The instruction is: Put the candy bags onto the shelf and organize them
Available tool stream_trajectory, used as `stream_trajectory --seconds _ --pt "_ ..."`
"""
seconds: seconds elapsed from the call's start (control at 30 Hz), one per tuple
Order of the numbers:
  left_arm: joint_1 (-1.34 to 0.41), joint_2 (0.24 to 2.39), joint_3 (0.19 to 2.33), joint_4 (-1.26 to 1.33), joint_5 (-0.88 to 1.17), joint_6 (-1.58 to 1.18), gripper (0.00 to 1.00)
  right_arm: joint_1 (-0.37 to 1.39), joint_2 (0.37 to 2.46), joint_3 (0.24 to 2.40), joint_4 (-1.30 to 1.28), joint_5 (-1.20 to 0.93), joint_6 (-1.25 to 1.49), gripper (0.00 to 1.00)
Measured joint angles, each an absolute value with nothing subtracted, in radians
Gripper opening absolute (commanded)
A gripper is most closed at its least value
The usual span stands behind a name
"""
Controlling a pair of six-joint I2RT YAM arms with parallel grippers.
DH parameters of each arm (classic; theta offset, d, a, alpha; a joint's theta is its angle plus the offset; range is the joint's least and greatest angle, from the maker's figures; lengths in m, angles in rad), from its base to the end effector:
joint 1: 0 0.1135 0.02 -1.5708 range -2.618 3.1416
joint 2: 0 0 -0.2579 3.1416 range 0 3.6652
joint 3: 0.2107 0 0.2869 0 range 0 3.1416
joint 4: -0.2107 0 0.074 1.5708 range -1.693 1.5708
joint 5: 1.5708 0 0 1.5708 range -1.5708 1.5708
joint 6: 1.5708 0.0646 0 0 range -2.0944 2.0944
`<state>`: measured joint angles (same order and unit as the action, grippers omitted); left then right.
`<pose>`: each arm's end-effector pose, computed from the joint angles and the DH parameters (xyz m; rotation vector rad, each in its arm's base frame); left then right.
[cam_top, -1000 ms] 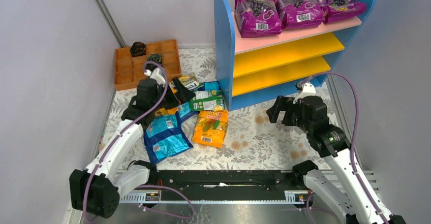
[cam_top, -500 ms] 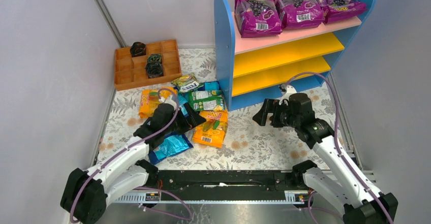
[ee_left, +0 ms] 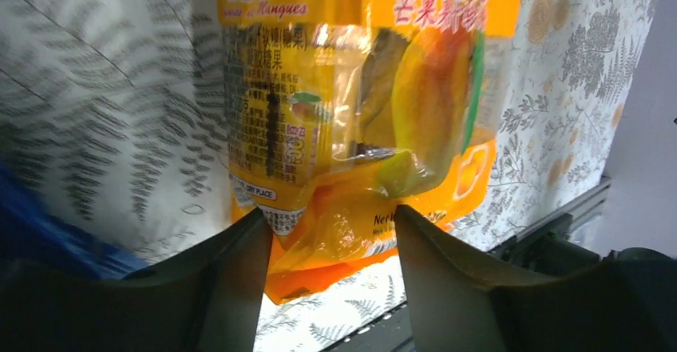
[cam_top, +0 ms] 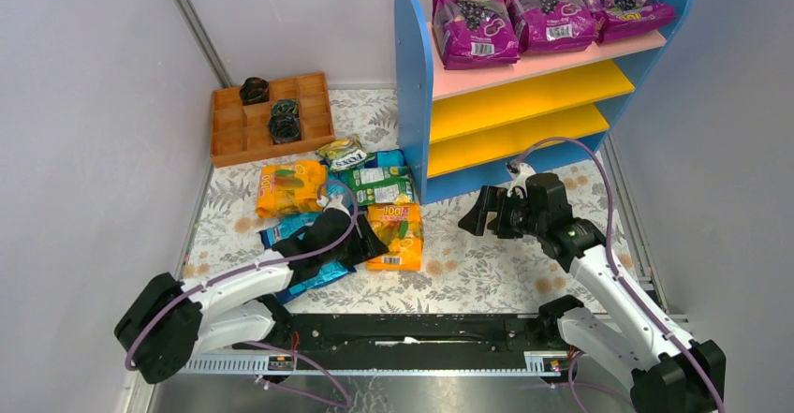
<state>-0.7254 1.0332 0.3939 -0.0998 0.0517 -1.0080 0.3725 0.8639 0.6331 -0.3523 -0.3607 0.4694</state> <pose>0.1858 -0.1692 0.1225 -0.3236 2.4775 -0.8827 0.2260 0.1128 0.2298 -0.1107 2.2399 0.8624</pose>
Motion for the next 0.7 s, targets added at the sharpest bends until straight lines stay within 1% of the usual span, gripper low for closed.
stream_trajectory --seconds 0.17,0.23,0.37,0.5,0.53,0.67,0.7 --pt "-0.841 1.141 0.379 0.009 0.050 -1.065 0.37 0.372 0.867 0.632 -0.350 -0.360 0.473 1.00" --pt "-0.917 1.214 0.389 0.083 0.059 -1.094 0.33 0.372 0.868 0.632 -0.352 -0.352 0.477 1.00" --pt "-1.028 1.416 0.459 0.254 0.103 -1.142 0.27 0.372 0.868 0.632 -0.383 -0.270 0.502 1.00" --pt "-1.080 1.610 0.577 0.397 0.150 -1.166 0.27 0.372 0.847 0.611 -0.406 -0.156 0.537 1.00" --pt "-1.090 1.648 0.606 0.426 0.157 -1.170 0.30 0.372 0.834 0.597 -0.410 -0.136 0.545 1.00" --pt "-1.107 1.689 0.654 0.480 0.172 -1.163 0.64 0.372 0.823 0.570 -0.440 -0.092 0.567 1.00" --pt "-1.110 1.684 0.654 0.485 0.171 -1.152 0.69 0.372 0.824 0.568 -0.446 -0.087 0.571 1.00"
